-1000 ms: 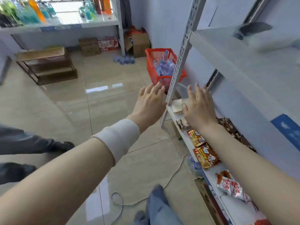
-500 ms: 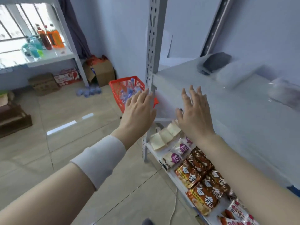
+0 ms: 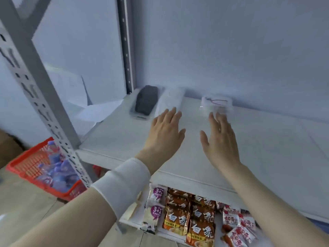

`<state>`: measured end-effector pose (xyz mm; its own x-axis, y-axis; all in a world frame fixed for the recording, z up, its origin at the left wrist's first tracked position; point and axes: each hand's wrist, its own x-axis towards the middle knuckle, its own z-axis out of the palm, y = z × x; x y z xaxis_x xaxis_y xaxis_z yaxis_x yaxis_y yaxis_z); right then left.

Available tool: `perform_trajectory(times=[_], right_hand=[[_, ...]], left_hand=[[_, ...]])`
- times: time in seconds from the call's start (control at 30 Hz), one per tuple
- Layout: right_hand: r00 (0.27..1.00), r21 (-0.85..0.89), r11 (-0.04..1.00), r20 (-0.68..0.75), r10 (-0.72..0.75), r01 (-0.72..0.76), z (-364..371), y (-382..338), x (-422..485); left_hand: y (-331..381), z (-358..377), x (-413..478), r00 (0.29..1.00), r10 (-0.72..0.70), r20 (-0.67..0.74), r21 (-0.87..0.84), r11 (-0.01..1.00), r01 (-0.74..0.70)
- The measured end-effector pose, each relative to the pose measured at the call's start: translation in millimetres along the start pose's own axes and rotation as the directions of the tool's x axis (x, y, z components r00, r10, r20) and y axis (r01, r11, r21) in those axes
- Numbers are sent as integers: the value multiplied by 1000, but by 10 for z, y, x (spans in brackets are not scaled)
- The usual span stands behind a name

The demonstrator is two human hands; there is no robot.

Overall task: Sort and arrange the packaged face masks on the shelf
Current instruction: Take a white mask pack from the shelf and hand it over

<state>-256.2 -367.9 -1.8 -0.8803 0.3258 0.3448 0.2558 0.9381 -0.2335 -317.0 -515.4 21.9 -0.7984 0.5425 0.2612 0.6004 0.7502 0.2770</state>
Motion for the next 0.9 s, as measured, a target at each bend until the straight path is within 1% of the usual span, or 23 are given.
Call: perform_trajectory(times=[0.07,0.13,0.23,0.37,0.4,0.47,0.53,0.6,0.63,0.67,0.73,0.8,0.87,0.9], right_hand=[[993,9,993,-4,119,-119,-47,213,74],[980,-1,980,-20,198,-198,-107,440,170],[953,-25,953,1,301,-301,-203,740,369],[940,8,940,20,340,-340,-187,992,681],[938,38,938,25,344,-345,-158,1031,752],[918,168,903,74,390,-397,-93,1098,928],[865,339,796,174,470,-501,-49,1166,1178],[812,459,674,250,527,-579,-7,1188,1420],[791,472,641,273,547,-606,31,1195,1521],[773,443,637,293,562,-631,78,1199,1594],[751,332,674,309,584,-660,203,1191,1666],[749,272,700,316,583,-660,320,1182,1694],[747,261,703,311,587,-661,382,1202,1715],[747,273,698,316,585,-662,385,1212,1717]], left_hand=[[182,114,222,998,30,52,-69,997,-26],[357,247,447,994,43,98,-134,991,-29],[502,420,774,989,58,137,-150,988,-38],[515,560,1166,989,28,148,-124,992,-10],[507,604,1267,987,2,160,-141,990,21],[489,659,1444,977,-92,195,-256,956,141],[484,675,1602,938,-207,277,-401,863,308],[486,699,1762,890,-289,353,-464,772,435],[486,711,1842,874,-316,370,-480,740,471],[472,765,1947,871,-312,381,-480,738,474],[473,811,2090,856,-286,431,-516,699,494],[467,857,2213,838,-288,464,-505,691,517],[460,888,2296,823,-266,501,-508,679,529],[458,900,2325,815,-260,518,-528,653,543]])
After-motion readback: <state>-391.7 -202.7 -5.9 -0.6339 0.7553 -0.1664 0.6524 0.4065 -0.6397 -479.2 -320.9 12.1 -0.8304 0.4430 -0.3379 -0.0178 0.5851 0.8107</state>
